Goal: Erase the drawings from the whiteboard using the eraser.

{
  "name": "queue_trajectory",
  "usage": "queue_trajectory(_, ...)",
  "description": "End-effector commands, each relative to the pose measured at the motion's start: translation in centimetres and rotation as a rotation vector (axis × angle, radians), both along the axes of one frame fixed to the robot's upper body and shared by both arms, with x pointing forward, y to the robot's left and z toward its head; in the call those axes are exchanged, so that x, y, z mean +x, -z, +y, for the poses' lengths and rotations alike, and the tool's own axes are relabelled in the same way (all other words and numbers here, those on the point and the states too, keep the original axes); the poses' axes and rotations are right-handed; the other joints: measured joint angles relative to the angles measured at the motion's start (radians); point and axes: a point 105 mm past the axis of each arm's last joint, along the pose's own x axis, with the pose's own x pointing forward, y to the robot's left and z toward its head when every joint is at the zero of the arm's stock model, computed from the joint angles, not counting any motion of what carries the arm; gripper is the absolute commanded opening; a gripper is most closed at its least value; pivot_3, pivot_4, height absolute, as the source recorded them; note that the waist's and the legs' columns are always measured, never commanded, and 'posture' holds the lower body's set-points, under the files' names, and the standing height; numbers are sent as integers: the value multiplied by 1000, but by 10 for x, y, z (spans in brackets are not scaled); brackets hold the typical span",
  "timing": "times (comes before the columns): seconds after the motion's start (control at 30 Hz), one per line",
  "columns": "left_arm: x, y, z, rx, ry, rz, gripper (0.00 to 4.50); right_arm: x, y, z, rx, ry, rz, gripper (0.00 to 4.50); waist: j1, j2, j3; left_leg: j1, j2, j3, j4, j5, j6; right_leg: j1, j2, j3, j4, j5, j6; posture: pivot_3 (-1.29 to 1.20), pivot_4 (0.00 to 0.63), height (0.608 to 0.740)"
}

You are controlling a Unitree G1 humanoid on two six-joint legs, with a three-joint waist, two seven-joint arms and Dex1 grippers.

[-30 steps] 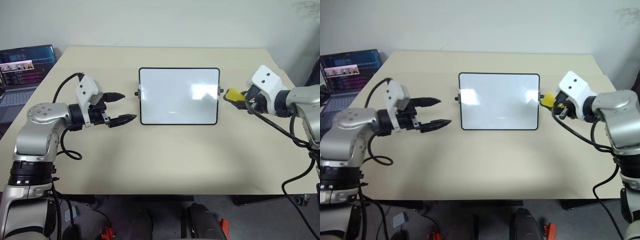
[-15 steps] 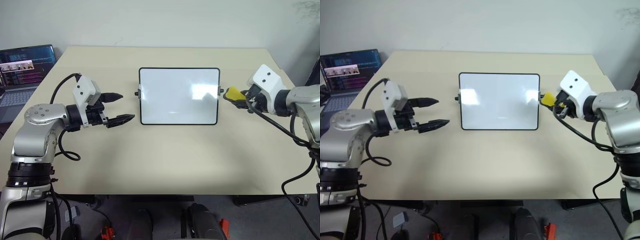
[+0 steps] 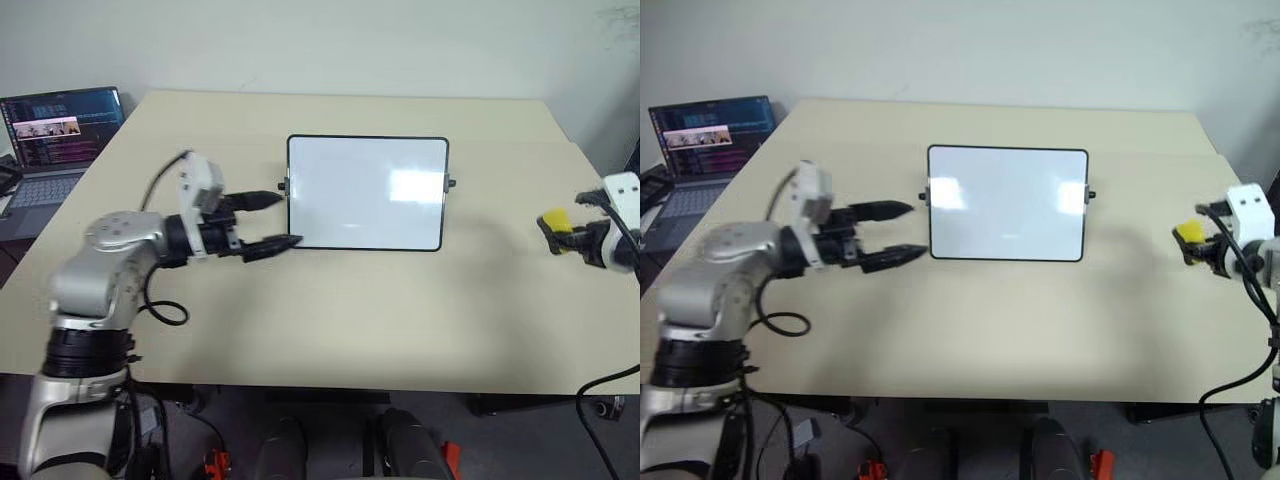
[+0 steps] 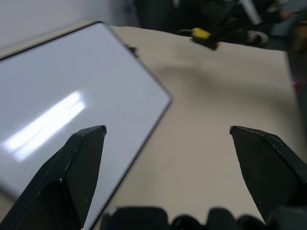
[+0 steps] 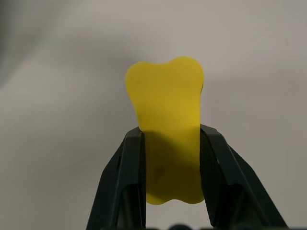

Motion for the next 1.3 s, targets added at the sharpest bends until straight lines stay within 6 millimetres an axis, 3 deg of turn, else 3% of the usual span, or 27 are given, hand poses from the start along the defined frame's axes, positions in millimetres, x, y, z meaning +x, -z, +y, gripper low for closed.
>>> queue_trajectory(0.03, 0, -1, -25, 42, 73, -69, 4500, -5, -2, -10, 3, 49, -17, 1119, -1, 0, 0, 0, 0, 0, 1, 0, 0, 0, 0, 0, 0, 0, 0, 0, 150, 740)
queue_trajectory(0.17, 10, 20, -54, 120, 130, -136, 4500, -12, 12, -16, -18, 66, 41, 1119, 1, 0, 0, 0, 0, 1, 3, 0, 0, 1, 0, 1, 0, 0, 1, 0, 150, 740)
queue_trajectory(0.33, -1, 41, -84, 123, 273, -116, 4500, -19, 21, -22, -58, 71, 95, 1119, -1, 0, 0, -1, 0, 2, 5, 0, 0, 1, 0, 2, 0, 0, 1, 0, 150, 740)
queue_trajectory(0.57, 3, 44, -105, 89, 318, -107, 4500, -19, 26, -31, -21, 87, 107, 1119, 1, 0, 0, -1, 0, 1, 7, 0, 0, 1, 0, 2, 1, -1, 5, 0, 150, 740)
queue_trajectory(0.83, 4, 43, -106, 77, 317, -105, 4500, -10, 29, -23, -54, 58, 122, 1119, -2, 0, 0, 0, -1, 2, 7, 0, 0, 2, 0, 3, 1, -1, 6, 0, 150, 740)
queue_trajectory(0.87, 5, 43, -106, 76, 312, -107, 4500, -9, 29, -22, -51, 56, 121, 1469, -2, 0, 0, 0, -1, 2, 8, 0, 0, 2, 0, 3, 1, -1, 6, 0, 150, 740)
queue_trajectory(0.9, 6, 42, -106, 74, 308, -109, 4500, -8, 29, -21, -51, 54, 122, 1469, -2, 0, 0, 0, -1, 2, 8, 0, 0, 2, 0, 3, 1, -1, 6, 0, 150, 740)
queue_trajectory(0.97, 7, 40, -105, 70, 302, -111, 4500, -7, 31, -20, -50, 46, 130, 1876, 0, 0, 0, 0, -1, 1, 8, 0, 0, 2, 0, 2, 1, -1, 6, 0, 150, 740)
queue_trajectory(1.03, 9, 39, -103, 70, 296, -114, 4500, -6, 32, -18, -49, 40, 133, 1876, 0, 0, 0, -1, -1, 1, 8, 0, 0, 2, 0, 2, 1, -1, 6, 0, 150, 740)
queue_trajectory(1.07, 10, 38, -102, 69, 288, -115, 4500, -5, 32, -17, -48, 39, 131, 2344, 0, 0, 0, -1, -1, 1, 8, 0, 0, 2, 0, 2, 1, -1, 6, 0, 150, 740)
queue_trajectory(1.3, 19, 33, -92, 73, 239, -129, 4500, -3, 34, -20, -37, 48, 130, 2344, 0, 0, 0, -1, -1, 1, 8, 0, 0, 2, 0, 2, 1, -1, 6, 0, 150, 740)
